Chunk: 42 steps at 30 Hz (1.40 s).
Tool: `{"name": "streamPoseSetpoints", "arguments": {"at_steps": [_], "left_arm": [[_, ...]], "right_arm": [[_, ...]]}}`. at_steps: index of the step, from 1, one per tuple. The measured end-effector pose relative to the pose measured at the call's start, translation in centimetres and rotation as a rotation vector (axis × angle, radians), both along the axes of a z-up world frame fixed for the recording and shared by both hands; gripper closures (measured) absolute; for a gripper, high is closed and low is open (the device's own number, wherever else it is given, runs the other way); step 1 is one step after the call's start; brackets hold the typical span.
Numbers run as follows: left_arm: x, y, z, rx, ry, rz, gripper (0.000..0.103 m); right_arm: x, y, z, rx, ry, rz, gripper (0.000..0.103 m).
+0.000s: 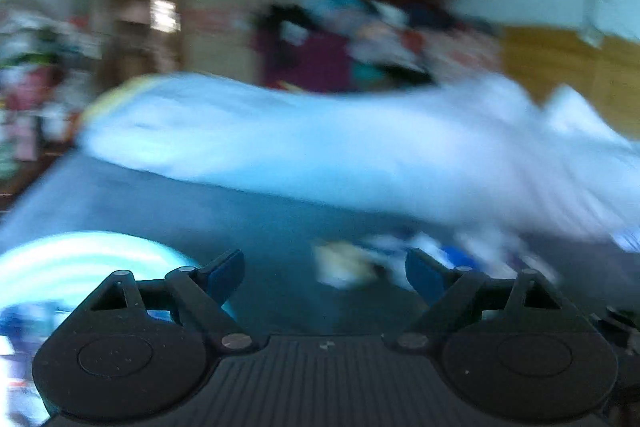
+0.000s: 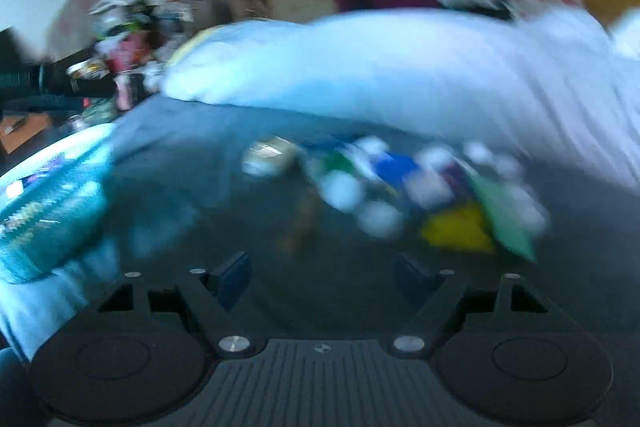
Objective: Organize objects
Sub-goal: 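Grasp a wooden clothespin with the left tool while the right tool grasps another clothespin, then carry both clothespins over the blue basket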
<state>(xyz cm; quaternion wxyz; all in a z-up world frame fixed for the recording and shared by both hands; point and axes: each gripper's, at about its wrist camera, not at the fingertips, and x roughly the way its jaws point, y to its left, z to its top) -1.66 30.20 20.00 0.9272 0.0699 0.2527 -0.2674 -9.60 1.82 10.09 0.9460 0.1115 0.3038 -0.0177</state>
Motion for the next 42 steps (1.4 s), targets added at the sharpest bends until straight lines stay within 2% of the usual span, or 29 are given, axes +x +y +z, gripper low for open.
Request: {"name": "streamPoseSetpoints", "arguments": {"at_steps": [2,3,6,8,11,12,13,15,17,20,25,29,32,36,37,39,40,42], "left_arm": [[0.8,-3.7,-2.9,0.045,0.065,-0.092,0.022],[1.6,-5.8,-5.0,0.064,0.128,-0.128,0.027],[3.2,-9.8,-9.5,0.077,0.238,-0.162,0.039],[3.3,-12.0,-11.3,0.089,0.238,-0.174,0.04],[3.4,-13.4,-13.5,0.121,0.231,-0.167,0.051],[3.7,-14.0,-14.6,0.134,0.235,-0.151,0.059],[3.9,-14.2,-15.1,0.138,0.229,-0.138,0.062],[3.7,-14.5,-15.5,0.142,0.187,-0.106,0.088],[3.5,-13.2,-15.0,0.125,0.188,-0.1,0.088],[2.4,-10.6,-13.9,0.121,0.14,-0.044,0.088],[1.6,-5.4,-12.3,0.087,0.139,0.079,0.088],[1.4,-3.7,-11.2,0.085,0.131,0.096,0.088],[1.7,-3.6,-10.8,0.087,0.131,0.097,0.088],[2.3,-4.0,-11.6,0.083,0.149,0.103,0.088],[2.4,-4.1,-11.9,0.081,0.152,0.102,0.088],[2.6,-4.2,-12.1,0.076,0.155,0.1,0.088],[2.5,-4.3,-12.1,0.072,0.155,0.101,0.088],[2.4,-4.3,-11.7,0.063,0.152,0.102,0.088]], "right_arm": [[-1.0,-2.3,-1.2,0.052,0.017,-0.056,0.025],[-1.2,-3.2,-1.7,0.069,0.021,-0.08,0.026],[-1.6,-4.8,-2.6,0.114,0.022,-0.138,0.028],[-1.6,-5.6,-3.1,0.136,0.011,-0.155,0.033],[-1.1,-5.8,-3.3,0.134,-0.004,-0.144,0.041],[-1.0,-5.9,-3.3,0.131,-0.006,-0.138,0.043],[-0.7,-5.9,-3.1,0.128,-0.009,-0.131,0.048],[-0.4,-6.1,-2.6,0.111,-0.025,-0.114,0.051],[0.1,-6.0,-2.3,0.106,-0.036,-0.094,0.056],[2.2,-5.7,-2.1,0.126,-0.039,-0.045,0.058],[10.1,-2.8,-3.8,0.198,-0.015,0.083,0.061],[15.9,0.2,-5.3,0.134,0.037,0.074,0.061],[18.7,1.6,-6.2,0.08,0.067,0.076,0.061],[20.2,2.6,-6.5,0.017,0.068,0.078,0.065],[20.4,2.6,-6.6,0.005,0.072,0.071,0.073],[20.2,2.6,-6.6,-0.009,0.076,0.065,0.08],[20.1,2.7,-6.6,-0.023,0.075,0.065,0.088],[19.3,2.1,-6.3,-0.009,0.066,0.07,0.088]]}}
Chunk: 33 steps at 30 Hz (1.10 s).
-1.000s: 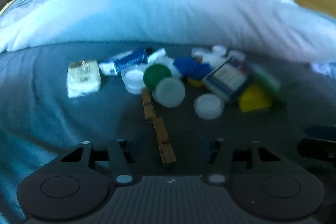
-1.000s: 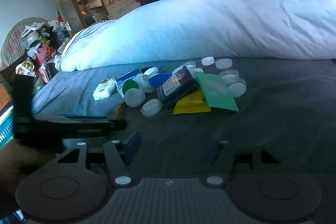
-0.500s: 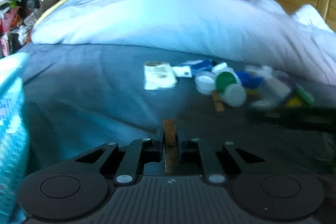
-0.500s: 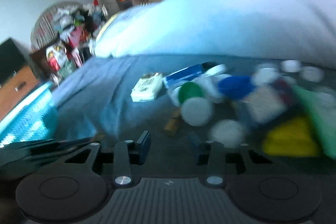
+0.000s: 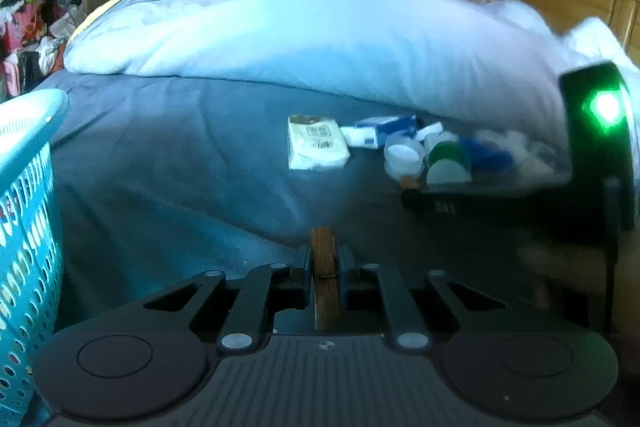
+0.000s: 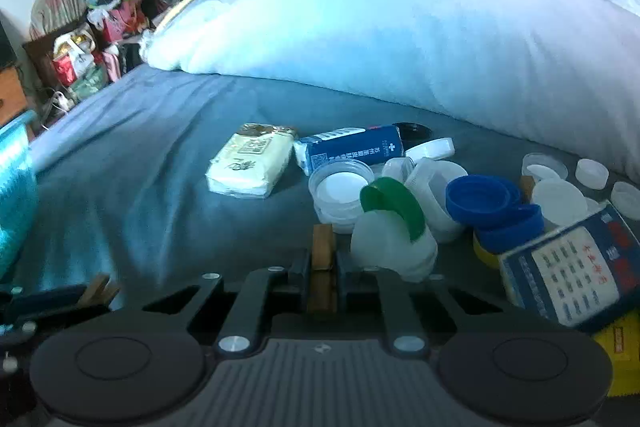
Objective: Organize objects
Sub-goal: 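Carry both clothespins over the blue basket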
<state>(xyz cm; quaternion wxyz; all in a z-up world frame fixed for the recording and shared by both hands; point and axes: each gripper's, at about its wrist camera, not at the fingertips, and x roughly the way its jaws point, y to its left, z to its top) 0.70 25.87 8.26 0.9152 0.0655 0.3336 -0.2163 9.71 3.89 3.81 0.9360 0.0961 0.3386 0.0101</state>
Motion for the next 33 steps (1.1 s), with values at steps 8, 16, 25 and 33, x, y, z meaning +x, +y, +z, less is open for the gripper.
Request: {"name": "streamPoseSetpoints", "arguments": {"at_steps": [8,16,25,33], "left_arm": [[-3.2,2.1,5.9,-0.087,-0.199,0.004,0.088],[-7.6,7.1,13.3,-0.097,-0.477,0.108,0.088],[-9.6,16.7,17.3,-0.077,-0.556,0.365,0.088],[-9.6,22.9,19.9,-0.074,-0.572,0.497,0.088]], "right_arm": [[-5.4,-0.7,7.5,0.06,-0.196,0.016,0.088],[-6.9,4.2,17.1,0.086,-0.377,0.161,0.088],[-6.6,15.7,24.4,0.083,-0.439,0.414,0.088],[-5.6,25.0,27.5,0.069,-0.389,0.541,0.088]]}}
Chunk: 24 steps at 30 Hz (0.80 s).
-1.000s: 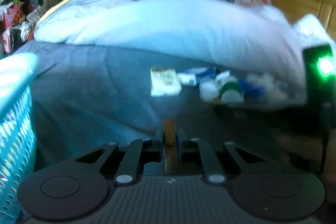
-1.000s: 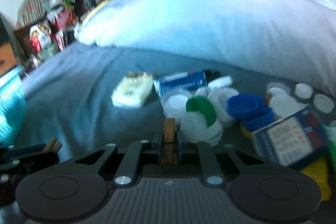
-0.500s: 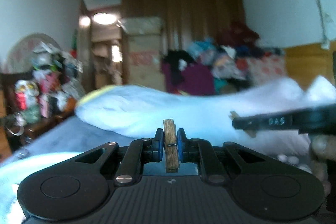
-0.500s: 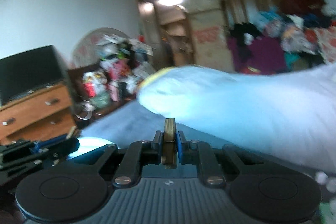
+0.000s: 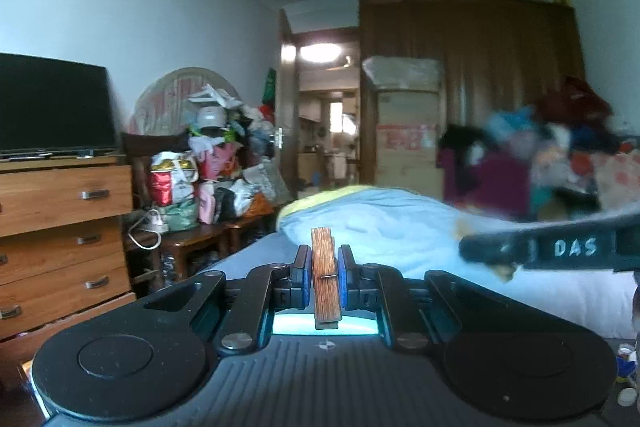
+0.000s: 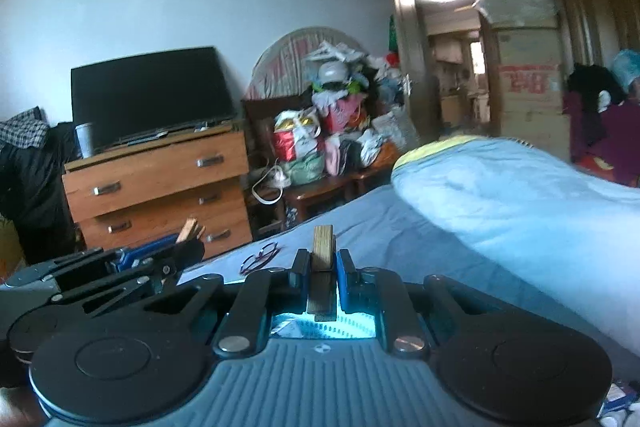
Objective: Organize objects
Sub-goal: 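Carry both clothespins over the blue basket, then open both tools to drop the clothespins into the basket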
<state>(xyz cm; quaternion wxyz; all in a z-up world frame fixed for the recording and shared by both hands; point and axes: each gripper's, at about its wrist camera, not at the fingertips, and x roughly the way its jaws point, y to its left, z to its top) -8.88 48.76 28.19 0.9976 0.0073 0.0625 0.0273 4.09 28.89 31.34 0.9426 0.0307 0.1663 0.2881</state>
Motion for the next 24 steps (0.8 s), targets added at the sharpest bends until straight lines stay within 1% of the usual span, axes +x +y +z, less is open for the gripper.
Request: {"name": "streamPoseSetpoints", "arguments": {"at_steps": [2,6,11,13,14,15,16,17,18,19,21,24], "left_arm": [[0.2,0.4,0.1,0.008,0.001,0.005,0.088],[1.0,0.9,0.0,0.005,0.017,0.008,0.088],[2.0,2.0,-0.8,0.001,0.05,0.005,0.088],[2.2,2.1,-1.2,0.001,0.05,0.014,0.085],[2.4,2.3,-1.5,0.005,0.043,0.01,0.068],[2.3,2.2,-1.6,0.01,0.037,0.005,0.024],[2.3,2.2,-1.8,0.017,0.031,0.01,0.006],[2.3,2.2,-2.0,0.018,0.026,0.01,0.0],[2.5,2.3,-2.0,0.013,0.036,-0.01,0.0],[3.0,2.4,-2.1,-0.006,0.068,-0.042,0.0],[3.1,2.3,-2.7,-0.028,0.101,-0.072,0.0],[3.3,1.8,-3.0,-0.023,0.103,-0.068,0.0]], "right_arm": [[0.6,1.5,0.0,-0.007,0.022,0.003,0.088],[1.9,3.1,-0.5,-0.015,0.053,0.004,0.088],[2.5,3.4,-1.9,-0.022,0.061,0.0,0.088],[2.7,3.3,-2.1,-0.02,0.058,-0.003,0.086],[2.7,3.2,-2.2,-0.02,0.051,-0.009,0.078],[2.7,3.2,-2.2,-0.02,0.041,-0.02,0.067],[2.6,2.9,-2.3,-0.018,0.02,-0.061,0.041],[2.3,2.4,-2.4,0.007,-0.01,-0.069,0.005],[1.8,1.8,-2.4,0.041,-0.044,-0.062,0.0],[1.5,1.4,-2.3,0.054,-0.063,-0.059,0.003],[1.4,1.1,-2.3,0.055,-0.057,-0.059,0.003],[1.2,0.4,-2.5,0.062,-0.058,-0.062,0.004]]}}
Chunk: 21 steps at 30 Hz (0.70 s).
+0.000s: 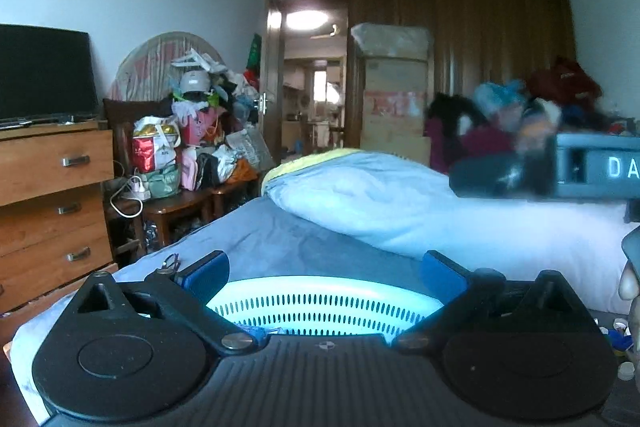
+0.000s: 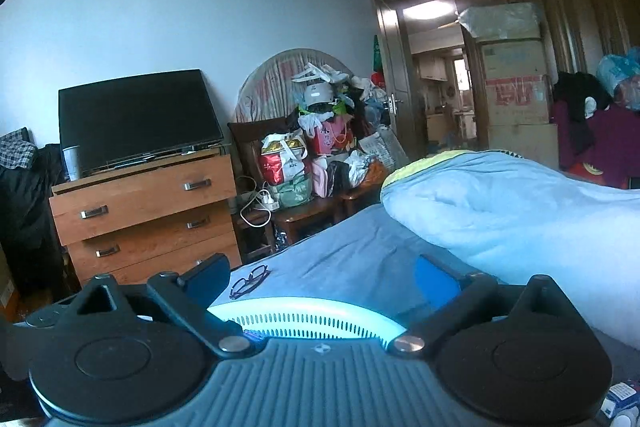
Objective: Organize objects
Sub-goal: 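Open both tools to drop the clothespins into the basket, then grasp the blue-and-white medicine box with the left tool while the right tool grasps a green packet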
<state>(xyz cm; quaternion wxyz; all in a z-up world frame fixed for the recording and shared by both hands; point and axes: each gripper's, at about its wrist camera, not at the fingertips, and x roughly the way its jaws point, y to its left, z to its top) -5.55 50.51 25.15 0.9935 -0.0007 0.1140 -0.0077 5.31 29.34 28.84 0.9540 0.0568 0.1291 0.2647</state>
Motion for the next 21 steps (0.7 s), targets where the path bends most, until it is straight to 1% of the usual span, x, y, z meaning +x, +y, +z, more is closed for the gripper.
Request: {"name": "streamPoseSetpoints", "arguments": {"at_steps": [3,5,7,8,10,11,12,13,14,16,17,18,19,20,21], "left_arm": [[0.1,-0.3,0.0,0.009,0.004,-0.005,0.0],[0.3,-0.7,0.0,0.003,0.018,-0.016,0.0],[0.2,-1.9,-0.2,0.007,0.029,-0.049,0.0],[-0.1,-2.8,-0.4,0.017,0.028,-0.074,0.0],[-0.5,-5.5,-0.7,0.045,0.027,-0.145,0.0],[-0.4,-7.0,-1.1,0.054,0.035,-0.188,0.0],[-0.1,-8.9,-1.5,0.057,0.061,-0.257,0.0],[-0.1,-10.4,-2.0,0.058,0.084,-0.312,0.0],[0.0,-11.9,-2.6,0.059,0.104,-0.358,0.0],[0.5,-15.0,-4.0,0.051,0.15,-0.444,0.004],[0.9,-16.4,-4.8,0.047,0.176,-0.485,0.01],[1.3,-17.6,-5.8,0.043,0.207,-0.518,0.019],[1.9,-19.0,-6.9,0.033,0.249,-0.549,0.023],[2.6,-19.9,-7.7,0.018,0.285,-0.577,0.031],[3.1,-21.2,-8.7,-0.007,0.325,-0.616,0.034]], "right_arm": [[-0.7,-1.6,-0.1,0.025,-0.009,-0.009,0.005],[-2.1,-3.6,-0.4,0.03,-0.033,-0.036,0.005],[-4.1,-6.7,-1.3,0.02,-0.063,-0.111,0.005],[-5.3,-8.8,-2.2,0.011,-0.067,-0.163,0.005],[-7.5,-13.4,-4.6,-0.019,-0.036,-0.273,0.005],[-8.6,-16.1,-6.3,-0.047,-0.004,-0.334,0.006],[-9.4,-18.8,-8.0,-0.086,0.043,-0.398,0.007],[-10.1,-21.4,-9.7,-0.121,0.102,-0.466,0.011],[-10.7,-24.4,-11.3,-0.139,0.168,-0.535,0.018],[-11.8,-30.0,-13.9,-0.139,0.268,-0.646,0.02],[-11.9,-32.5,-15.0,-0.135,0.311,-0.69,0.025],[-11.9,-34.8,-16.0,-0.113,0.346,-0.721,0.027],[-11.6,-37.0,-16.9,-0.078,0.385,-0.74,0.031],[-11.2,-39.2,-17.9,-0.027,0.422,-0.754,0.033],[-10.6,-40.7,-18.7,0.005,0.454,-0.753,0.033]]}}
